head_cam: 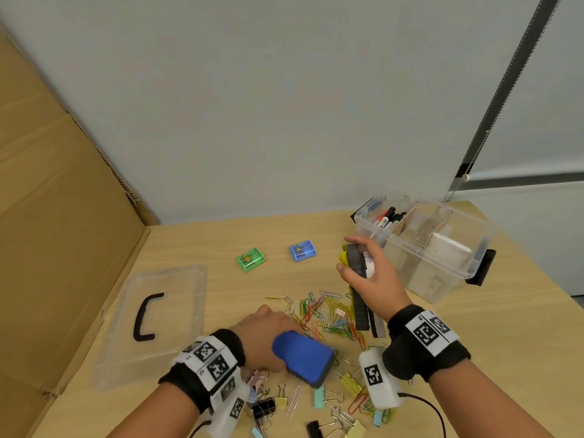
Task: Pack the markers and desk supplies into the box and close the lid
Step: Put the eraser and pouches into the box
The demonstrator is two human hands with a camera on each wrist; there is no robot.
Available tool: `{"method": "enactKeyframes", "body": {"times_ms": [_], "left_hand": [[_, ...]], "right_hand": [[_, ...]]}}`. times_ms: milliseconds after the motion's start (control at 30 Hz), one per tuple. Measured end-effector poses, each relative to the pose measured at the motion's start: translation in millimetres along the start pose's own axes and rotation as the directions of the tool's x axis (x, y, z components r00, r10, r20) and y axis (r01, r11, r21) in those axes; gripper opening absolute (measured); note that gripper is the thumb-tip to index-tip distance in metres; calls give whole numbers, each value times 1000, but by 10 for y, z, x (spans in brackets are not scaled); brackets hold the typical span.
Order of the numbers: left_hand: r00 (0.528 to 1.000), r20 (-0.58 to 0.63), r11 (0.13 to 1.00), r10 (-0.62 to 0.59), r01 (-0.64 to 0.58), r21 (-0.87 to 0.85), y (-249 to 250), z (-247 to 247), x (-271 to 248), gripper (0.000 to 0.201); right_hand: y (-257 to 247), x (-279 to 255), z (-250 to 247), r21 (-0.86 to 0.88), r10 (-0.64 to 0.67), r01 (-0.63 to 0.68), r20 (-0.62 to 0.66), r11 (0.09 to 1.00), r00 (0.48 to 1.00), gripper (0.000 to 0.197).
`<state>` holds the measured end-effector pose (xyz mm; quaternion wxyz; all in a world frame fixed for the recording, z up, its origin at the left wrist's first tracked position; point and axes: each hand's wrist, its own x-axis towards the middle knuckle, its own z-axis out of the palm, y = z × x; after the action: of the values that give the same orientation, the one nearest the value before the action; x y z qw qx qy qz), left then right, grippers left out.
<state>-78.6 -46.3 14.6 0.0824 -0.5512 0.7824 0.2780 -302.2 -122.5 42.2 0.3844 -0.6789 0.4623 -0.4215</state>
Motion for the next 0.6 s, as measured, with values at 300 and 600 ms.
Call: {"method": "enactKeyframes", "body": {"times_ms": [300, 600], "left_hand": [[993, -113, 663, -32, -64, -746, -234, -384, -167, 40], [946, -125, 76, -299, -107, -991, -151, -490, -74, 37]], "right_hand": [[-21, -79, 24, -11, -29, 31, 122, 999, 992, 30], [-19, -121, 125, -110, -111, 135, 196, 985, 974, 35]]}}
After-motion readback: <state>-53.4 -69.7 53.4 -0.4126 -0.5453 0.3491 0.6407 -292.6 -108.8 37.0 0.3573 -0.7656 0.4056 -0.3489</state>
